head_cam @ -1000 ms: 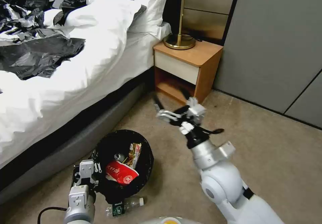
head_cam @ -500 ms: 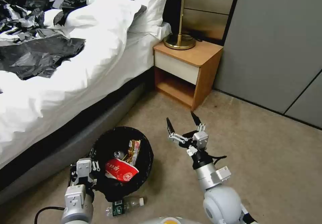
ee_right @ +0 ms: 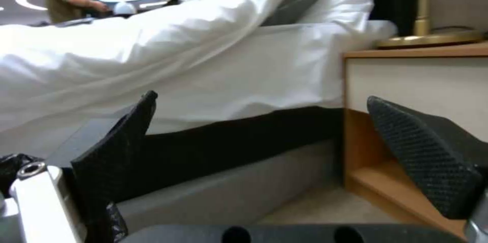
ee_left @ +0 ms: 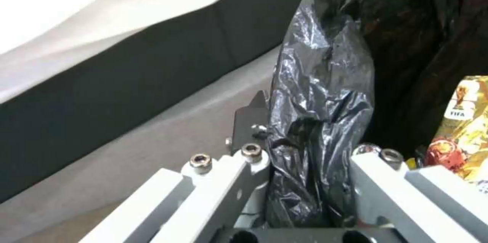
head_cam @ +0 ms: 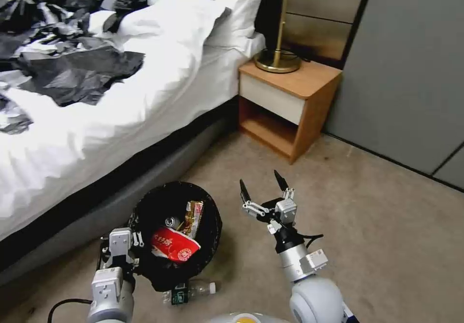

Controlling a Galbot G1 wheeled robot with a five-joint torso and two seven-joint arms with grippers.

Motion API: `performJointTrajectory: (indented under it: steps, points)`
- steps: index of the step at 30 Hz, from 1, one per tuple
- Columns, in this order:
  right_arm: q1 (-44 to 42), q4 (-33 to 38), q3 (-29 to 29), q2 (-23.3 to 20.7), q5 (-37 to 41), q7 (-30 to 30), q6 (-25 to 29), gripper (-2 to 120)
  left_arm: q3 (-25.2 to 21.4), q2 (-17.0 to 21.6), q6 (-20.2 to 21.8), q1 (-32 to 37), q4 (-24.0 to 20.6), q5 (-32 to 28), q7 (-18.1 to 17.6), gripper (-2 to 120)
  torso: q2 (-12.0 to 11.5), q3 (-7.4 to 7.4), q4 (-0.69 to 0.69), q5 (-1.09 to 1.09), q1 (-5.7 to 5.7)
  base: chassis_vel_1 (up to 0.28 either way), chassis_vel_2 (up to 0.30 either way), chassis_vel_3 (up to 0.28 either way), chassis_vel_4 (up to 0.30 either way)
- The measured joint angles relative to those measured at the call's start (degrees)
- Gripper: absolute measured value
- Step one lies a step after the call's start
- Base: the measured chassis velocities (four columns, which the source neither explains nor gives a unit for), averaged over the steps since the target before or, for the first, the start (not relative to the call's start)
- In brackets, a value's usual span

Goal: Pick up the trash bin, then pick up the garbage from the floor and place it into the trash bin.

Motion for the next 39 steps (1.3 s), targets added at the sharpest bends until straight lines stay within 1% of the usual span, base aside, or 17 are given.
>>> performJointTrajectory:
  steps: [17,20,26,29,39]
  points:
    - [0.4,0.5,-0.4,-0.7,-0.3,-0.7,-0.7,100,-0.1,-0.2,-0.3,1.0,-0.3,0.4,0.0,3,0.0,0.00,0.00,0.00,0.00,0.115,0.118,0.114,0.115]
    - [0.4,0.6,-0.5,-1.1,-0.4,-0.9,-0.8,100,-0.1,-0.3,-0.5,1.3,-0.3,0.7,0.2,3,0.0,0.00,0.00,0.00,0.00,0.118,0.118,0.128,0.127]
    - [0.2,0.6,-0.7,-3.8,-0.8,-1.7,-1.1,100,0.1,-0.5,-0.9,2.1,-0.5,1.1,0.3,3,0.0,0.00,0.00,0.00,0.00,0.136,0.129,0.118,0.121]
    - [0.4,0.6,-0.8,-4.4,-0.8,-1.9,-1.3,100,0.1,-0.5,-1.1,2.4,-0.5,1.2,0.3,3,0.0,0.00,0.00,0.00,0.00,0.130,0.122,0.117,0.115]
    - [1.1,0.7,-1.5,-4.5,0.1,-2.1,-1.8,100,-0.2,-0.6,-2.3,3.5,-0.5,1.3,0.3,3,0.0,0.00,0.00,0.00,0.00,0.115,0.132,0.131,0.132]
